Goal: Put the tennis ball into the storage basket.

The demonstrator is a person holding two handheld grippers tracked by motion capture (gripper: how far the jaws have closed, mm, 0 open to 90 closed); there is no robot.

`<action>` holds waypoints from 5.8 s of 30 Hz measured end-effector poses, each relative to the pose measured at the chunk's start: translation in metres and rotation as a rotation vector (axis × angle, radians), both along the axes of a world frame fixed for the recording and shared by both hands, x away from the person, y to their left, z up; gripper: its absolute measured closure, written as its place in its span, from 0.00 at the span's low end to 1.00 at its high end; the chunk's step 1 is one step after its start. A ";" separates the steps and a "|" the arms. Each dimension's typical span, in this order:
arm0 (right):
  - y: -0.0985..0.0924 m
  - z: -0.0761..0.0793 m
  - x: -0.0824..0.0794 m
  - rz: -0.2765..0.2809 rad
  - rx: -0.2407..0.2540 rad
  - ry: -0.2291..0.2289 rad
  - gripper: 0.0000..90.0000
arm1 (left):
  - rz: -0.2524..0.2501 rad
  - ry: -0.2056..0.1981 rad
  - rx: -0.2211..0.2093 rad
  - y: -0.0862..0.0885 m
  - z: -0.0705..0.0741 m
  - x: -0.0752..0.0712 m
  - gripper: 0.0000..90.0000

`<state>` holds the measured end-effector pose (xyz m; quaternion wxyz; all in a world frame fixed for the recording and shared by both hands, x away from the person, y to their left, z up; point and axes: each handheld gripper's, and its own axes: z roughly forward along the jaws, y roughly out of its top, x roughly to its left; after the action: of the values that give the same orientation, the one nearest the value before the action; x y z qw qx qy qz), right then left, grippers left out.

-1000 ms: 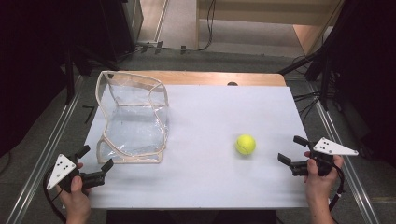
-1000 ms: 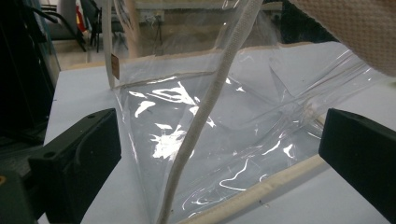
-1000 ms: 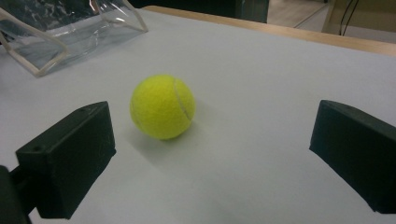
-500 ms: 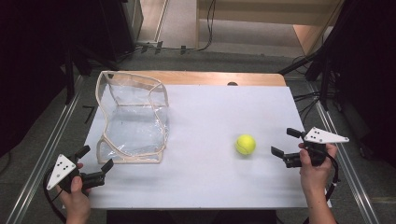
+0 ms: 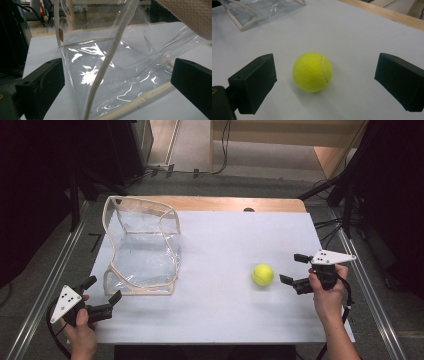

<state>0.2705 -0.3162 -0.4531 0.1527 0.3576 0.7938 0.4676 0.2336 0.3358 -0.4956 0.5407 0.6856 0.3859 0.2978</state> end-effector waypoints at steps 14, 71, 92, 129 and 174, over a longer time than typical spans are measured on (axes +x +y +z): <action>0.019 0.004 0.019 0.025 -0.066 0.033 0.00 | -0.002 -0.001 0.002 0.000 0.000 0.000 0.00; 0.084 -0.012 0.068 0.163 -0.442 0.324 0.00 | -0.011 -0.003 -0.002 0.000 0.000 0.000 0.00; 0.095 -0.024 0.074 0.187 -0.559 0.449 0.00 | -0.017 0.000 -0.002 0.000 0.000 0.000 0.00; 0.120 -0.009 0.081 0.218 -0.574 0.433 0.25 | -0.024 0.000 -0.006 0.001 0.000 0.000 0.00; 0.204 0.035 0.091 0.388 -0.606 0.370 0.25 | -0.027 0.001 -0.014 0.001 0.000 0.000 0.00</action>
<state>0.3615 -0.1124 -0.4181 0.0146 0.2180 0.9626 0.1604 0.2335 0.3370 -0.4951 0.5493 0.6871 0.3790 0.2873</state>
